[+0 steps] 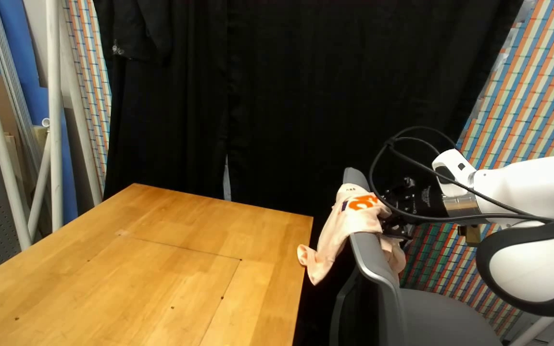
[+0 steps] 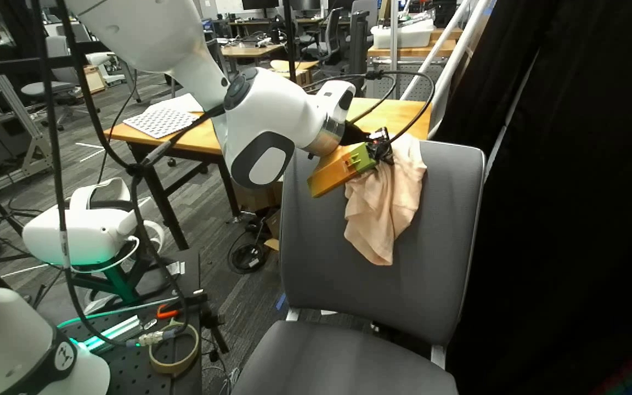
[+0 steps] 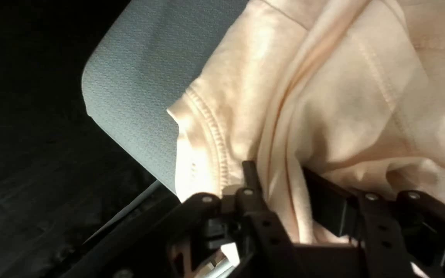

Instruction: Remove the shirt from the chair.

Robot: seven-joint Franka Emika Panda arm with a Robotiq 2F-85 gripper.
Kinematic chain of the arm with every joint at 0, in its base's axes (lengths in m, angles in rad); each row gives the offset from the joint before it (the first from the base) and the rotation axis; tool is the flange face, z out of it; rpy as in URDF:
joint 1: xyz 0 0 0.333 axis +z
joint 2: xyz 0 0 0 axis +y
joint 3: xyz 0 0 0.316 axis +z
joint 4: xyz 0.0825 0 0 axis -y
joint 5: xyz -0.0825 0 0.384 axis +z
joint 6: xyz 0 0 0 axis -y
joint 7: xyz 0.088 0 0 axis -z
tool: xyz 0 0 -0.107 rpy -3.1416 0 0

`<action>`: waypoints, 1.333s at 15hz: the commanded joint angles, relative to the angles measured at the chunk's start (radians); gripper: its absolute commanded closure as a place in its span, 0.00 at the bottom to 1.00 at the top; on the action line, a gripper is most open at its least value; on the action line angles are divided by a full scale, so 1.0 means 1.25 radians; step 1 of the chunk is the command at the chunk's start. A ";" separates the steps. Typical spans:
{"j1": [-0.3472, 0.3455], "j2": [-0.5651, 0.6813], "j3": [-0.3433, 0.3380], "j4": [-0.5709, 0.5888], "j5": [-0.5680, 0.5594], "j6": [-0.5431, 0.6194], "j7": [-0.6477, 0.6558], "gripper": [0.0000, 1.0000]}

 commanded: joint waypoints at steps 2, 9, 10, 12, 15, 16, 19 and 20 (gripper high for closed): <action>0.105 -0.102 -0.058 -0.019 0.081 -0.034 -0.203 0.93; 0.197 -0.308 -0.006 -0.047 0.051 -0.044 -0.379 0.89; 0.206 -0.339 0.005 -0.042 0.022 -0.064 -0.365 0.89; 0.141 -0.355 0.091 -0.008 -0.116 -0.103 -0.263 0.89; 0.340 -0.263 -0.062 0.073 -0.326 -0.060 -0.115 0.89; 0.379 -0.223 -0.091 0.092 -0.397 -0.030 -0.057 0.89; 0.386 -0.080 -0.095 0.167 -0.606 0.051 0.127 0.89; 0.343 -0.030 -0.057 0.195 -0.675 0.078 0.177 0.89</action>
